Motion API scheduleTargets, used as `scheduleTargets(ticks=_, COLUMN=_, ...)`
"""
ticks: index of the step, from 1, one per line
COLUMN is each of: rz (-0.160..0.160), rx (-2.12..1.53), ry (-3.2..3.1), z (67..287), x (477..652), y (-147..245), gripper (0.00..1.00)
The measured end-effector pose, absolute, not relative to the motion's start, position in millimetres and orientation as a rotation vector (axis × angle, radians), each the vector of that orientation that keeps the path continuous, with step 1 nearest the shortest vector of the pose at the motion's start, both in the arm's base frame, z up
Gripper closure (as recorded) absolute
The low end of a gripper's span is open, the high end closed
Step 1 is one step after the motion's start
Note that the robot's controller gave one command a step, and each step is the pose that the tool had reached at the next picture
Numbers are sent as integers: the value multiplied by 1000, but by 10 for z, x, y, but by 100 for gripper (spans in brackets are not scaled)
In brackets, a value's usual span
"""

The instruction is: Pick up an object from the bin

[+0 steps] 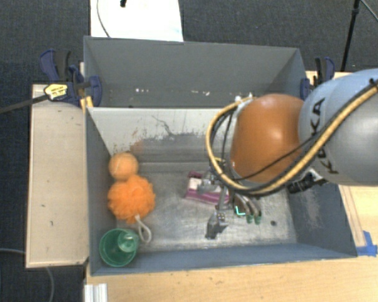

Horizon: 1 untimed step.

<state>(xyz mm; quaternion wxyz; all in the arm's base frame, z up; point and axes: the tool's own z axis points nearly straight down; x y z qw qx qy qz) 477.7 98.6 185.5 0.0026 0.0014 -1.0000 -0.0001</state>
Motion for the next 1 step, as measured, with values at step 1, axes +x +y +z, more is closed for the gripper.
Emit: scheduleTargets(ticks=1, rz=-1, rx=-2, ry=-3144, z=1887, x=4796, y=981, gripper=0)
